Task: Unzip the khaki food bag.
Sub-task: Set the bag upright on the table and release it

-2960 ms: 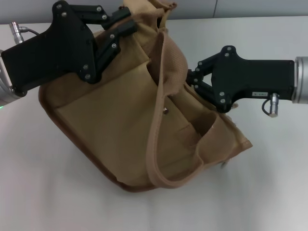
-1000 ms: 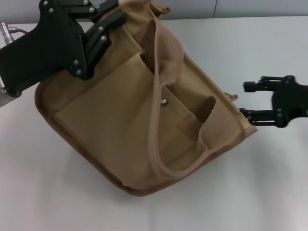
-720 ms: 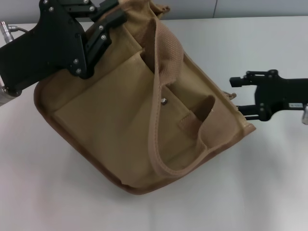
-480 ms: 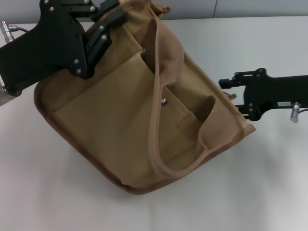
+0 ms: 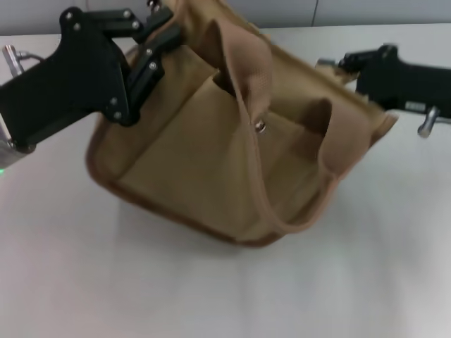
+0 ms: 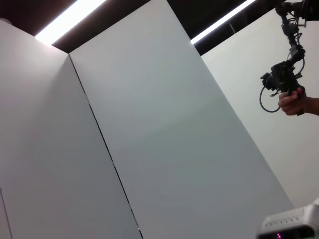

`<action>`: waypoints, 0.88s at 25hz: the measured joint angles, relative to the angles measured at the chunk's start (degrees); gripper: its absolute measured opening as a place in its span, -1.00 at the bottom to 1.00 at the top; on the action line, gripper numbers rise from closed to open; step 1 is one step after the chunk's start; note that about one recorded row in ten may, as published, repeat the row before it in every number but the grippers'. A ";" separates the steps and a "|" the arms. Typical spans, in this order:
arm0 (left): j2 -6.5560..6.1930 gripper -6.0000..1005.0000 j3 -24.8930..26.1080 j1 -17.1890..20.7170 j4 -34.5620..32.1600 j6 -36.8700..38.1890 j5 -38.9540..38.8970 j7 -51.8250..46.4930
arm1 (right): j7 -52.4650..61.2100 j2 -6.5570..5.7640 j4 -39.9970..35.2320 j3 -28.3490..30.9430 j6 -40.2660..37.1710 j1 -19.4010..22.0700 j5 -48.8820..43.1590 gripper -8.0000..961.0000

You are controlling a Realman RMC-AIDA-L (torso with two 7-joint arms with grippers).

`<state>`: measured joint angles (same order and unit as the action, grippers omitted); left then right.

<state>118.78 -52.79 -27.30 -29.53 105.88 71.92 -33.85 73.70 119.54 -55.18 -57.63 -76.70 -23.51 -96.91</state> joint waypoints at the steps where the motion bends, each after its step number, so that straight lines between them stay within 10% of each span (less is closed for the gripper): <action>1: 0.01 -0.51 -0.01 0.00 1.89 0.14 -0.10 1.12 | 0.73 -0.12 -1.03 1.05 0.04 0.17 1.69 -0.36; 22: 0.37 -0.49 -1.30 1.87 23.73 -2.32 -1.43 14.66 | 8.74 -0.06 -3.13 4.32 5.80 -0.05 0.16 -0.73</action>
<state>119.15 -54.09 -25.43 -5.81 103.57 70.49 -19.19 82.45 119.48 -58.31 -53.31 -70.90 -23.56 -96.75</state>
